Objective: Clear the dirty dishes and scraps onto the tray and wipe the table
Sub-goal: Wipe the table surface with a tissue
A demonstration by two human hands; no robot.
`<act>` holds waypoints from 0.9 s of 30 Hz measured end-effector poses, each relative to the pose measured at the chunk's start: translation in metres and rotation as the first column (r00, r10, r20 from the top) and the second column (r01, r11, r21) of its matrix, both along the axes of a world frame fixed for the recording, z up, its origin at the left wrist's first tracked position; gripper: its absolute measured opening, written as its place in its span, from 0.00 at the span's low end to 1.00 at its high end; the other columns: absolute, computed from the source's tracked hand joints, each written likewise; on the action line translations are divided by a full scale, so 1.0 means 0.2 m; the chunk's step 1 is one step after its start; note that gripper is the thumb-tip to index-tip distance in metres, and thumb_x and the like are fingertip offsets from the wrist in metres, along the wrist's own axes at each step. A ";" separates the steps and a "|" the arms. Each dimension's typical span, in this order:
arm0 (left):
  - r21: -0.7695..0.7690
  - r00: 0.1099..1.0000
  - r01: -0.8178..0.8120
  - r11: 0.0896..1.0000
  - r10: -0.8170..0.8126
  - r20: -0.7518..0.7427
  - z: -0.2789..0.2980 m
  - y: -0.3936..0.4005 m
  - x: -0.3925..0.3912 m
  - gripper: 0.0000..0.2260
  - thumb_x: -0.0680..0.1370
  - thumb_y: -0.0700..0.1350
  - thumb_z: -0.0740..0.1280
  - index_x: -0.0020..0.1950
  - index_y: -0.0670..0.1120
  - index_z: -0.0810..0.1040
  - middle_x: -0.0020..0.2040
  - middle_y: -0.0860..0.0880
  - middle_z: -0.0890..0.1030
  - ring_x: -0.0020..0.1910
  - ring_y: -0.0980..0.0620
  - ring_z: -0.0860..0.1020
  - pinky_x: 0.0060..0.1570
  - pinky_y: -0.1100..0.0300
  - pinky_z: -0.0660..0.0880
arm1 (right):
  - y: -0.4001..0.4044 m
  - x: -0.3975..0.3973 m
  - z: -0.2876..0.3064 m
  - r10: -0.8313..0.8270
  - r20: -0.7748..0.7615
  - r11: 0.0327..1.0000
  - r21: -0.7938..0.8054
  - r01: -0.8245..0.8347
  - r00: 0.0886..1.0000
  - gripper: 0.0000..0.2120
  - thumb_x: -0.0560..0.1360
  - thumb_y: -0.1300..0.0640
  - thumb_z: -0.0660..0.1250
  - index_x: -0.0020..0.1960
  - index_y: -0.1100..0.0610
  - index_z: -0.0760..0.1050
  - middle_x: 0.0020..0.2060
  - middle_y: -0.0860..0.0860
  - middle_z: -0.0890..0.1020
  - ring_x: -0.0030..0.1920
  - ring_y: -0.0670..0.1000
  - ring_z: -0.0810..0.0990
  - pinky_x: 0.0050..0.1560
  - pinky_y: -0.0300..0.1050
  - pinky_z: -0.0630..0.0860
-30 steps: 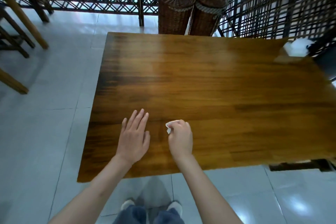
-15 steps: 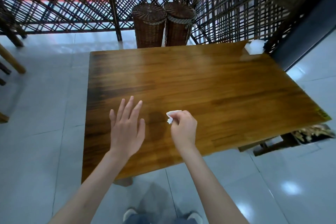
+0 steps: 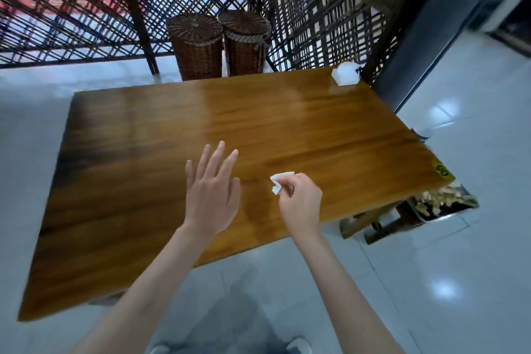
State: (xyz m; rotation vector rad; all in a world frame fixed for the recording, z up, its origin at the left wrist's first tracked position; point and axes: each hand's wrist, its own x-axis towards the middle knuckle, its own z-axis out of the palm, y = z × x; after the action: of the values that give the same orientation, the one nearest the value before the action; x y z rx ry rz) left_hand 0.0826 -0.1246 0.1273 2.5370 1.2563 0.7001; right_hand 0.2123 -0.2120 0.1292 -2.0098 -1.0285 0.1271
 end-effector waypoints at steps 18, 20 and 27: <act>-0.058 1.000 0.002 0.998 -0.004 -0.028 -0.10 -0.38 1.09 0.22 0.79 0.49 0.59 0.73 0.50 0.65 0.75 0.49 0.62 0.75 0.49 0.53 0.72 0.49 0.45 | -0.39 1.18 -0.17 0.065 -0.007 0.994 -0.082 -0.066 0.998 0.09 0.72 0.67 0.68 0.47 0.56 0.82 0.43 0.49 0.83 0.45 0.46 0.79 0.45 0.40 0.78; -0.065 0.999 0.004 0.998 -0.006 -0.032 -0.12 -0.35 1.16 0.22 0.78 0.49 0.59 0.72 0.50 0.65 0.75 0.49 0.62 0.75 0.48 0.54 0.71 0.49 0.45 | -0.38 1.26 -0.19 0.065 -0.029 0.991 -0.114 -0.068 0.997 0.09 0.73 0.66 0.68 0.49 0.56 0.82 0.44 0.49 0.83 0.46 0.46 0.79 0.46 0.37 0.77; -0.097 1.000 -0.017 0.995 0.016 -0.013 -0.18 -0.22 1.43 0.23 0.77 0.52 0.57 0.72 0.50 0.66 0.74 0.49 0.63 0.75 0.47 0.55 0.71 0.47 0.46 | -0.22 1.59 -0.18 0.131 -0.027 0.970 -0.202 -0.133 0.991 0.09 0.75 0.65 0.66 0.50 0.56 0.82 0.46 0.50 0.82 0.48 0.47 0.78 0.49 0.41 0.78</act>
State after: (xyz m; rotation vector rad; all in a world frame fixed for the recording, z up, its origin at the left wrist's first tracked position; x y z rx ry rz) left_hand 0.3692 -0.1688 0.0908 2.4591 1.2839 0.6126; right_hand 0.5306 -0.2553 0.0932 -2.1188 -1.1814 0.3285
